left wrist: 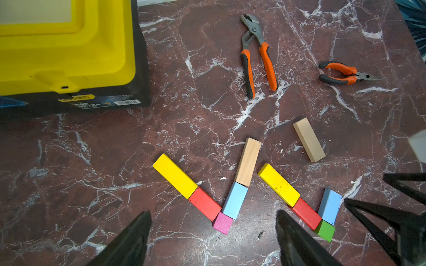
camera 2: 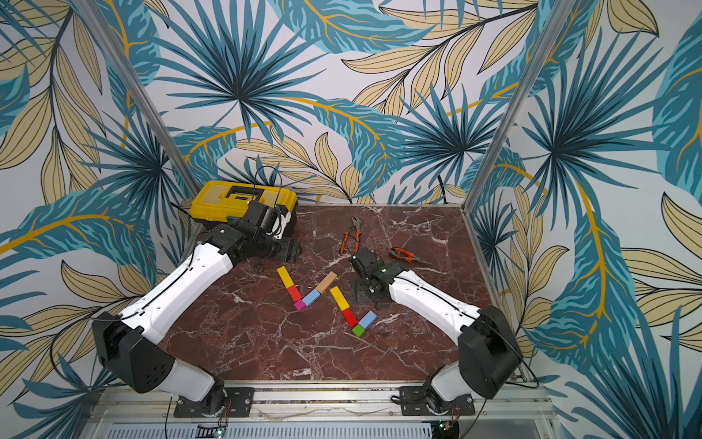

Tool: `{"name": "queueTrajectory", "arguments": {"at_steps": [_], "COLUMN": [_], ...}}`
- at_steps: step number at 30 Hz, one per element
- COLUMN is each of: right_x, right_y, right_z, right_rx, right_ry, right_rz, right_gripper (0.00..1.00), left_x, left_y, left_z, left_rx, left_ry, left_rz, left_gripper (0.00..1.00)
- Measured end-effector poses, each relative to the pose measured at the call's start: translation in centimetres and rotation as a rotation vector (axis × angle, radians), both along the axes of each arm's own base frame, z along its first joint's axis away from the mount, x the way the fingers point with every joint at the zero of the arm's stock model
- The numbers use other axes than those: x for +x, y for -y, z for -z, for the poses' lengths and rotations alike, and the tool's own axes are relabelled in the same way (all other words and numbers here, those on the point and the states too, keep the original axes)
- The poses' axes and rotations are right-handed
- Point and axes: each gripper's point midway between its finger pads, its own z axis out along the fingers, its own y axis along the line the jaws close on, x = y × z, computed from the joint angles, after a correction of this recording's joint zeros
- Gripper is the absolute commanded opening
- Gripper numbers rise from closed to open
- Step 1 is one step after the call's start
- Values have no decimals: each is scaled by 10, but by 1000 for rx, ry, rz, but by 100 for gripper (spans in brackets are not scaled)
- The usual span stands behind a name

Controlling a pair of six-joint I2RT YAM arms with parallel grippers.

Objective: Assemble the letter v with building blocks
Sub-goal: Pick up the building block from the center of the board.

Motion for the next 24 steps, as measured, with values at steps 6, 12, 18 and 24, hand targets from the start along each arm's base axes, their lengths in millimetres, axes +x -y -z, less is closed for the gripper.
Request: {"name": "queueTrajectory", "arguments": {"at_steps": [6,12,18,24], "right_x": [41,67,90,98], "right_y": [2,-7,-7,-1], "right_z": [26,44,57,70], "right_rx": [-52,-55,-35,-37], "right_ry": [-47,-73,-86,-111], "right_rz": [-5,-33,-28,-20], "right_gripper": [85,82,78,70], "left_x": [1,2,2,3], "left_y": [-2,-4,-5,-5], "left_z": [0,0,0,0], "left_rx": [0,0,0,0], "left_ry": [0,0,0,0], "left_rz": [-6,-10,-13,-15], "left_gripper": [86,86,86,86]}}
